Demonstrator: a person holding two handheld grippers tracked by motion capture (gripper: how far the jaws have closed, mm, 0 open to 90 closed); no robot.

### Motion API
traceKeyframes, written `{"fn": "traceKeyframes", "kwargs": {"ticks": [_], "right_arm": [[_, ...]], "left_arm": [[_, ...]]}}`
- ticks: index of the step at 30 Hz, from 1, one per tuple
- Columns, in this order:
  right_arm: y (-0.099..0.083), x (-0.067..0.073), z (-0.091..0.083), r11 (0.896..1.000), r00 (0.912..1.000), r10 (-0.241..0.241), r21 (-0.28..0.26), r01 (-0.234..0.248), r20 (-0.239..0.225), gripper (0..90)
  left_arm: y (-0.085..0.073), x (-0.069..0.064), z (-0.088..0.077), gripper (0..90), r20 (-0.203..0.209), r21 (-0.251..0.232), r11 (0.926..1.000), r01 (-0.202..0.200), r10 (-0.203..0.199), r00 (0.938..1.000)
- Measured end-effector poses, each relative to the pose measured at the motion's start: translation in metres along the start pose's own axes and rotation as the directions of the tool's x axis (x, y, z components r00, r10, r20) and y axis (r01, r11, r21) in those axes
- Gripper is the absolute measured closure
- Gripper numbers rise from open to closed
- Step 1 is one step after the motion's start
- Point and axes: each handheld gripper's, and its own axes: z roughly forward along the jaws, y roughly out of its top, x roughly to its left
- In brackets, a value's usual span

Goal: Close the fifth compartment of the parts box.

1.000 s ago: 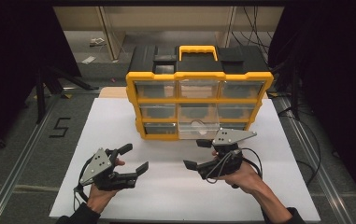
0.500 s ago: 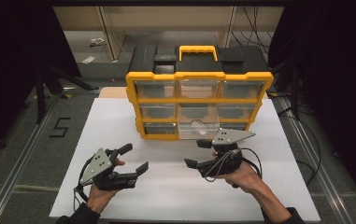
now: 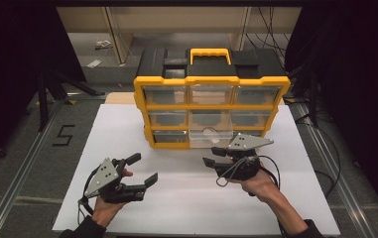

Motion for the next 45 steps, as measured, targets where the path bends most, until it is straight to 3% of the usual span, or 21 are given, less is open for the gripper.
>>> {"fn": "traceKeyframes", "kwargs": {"ticks": [7,24,45], "right_arm": [[-0.001,-0.004,0.002,1.0,0.9985,-0.008,-0.012,0.009,0.053,73.0],[0.0,-0.013,0.005,1.0,0.9935,-0.007,-0.016,0.009,0.114,89.4],[0.008,-0.014,0.012,0.999,0.9868,-0.032,-0.02,0.036,0.158,90.0]], "left_arm": [[0.0,0.0,0.0,15.9,0.0,0.004,1.0,-0.004,0.004,1.0],[0.0,0.0,0.0,15.9,-0.004,0.007,1.0,-0.005,0.005,1.0],[0.0,0.0,0.0,15.9,-0.004,0.008,1.0,-0.004,0.004,1.0]]}}
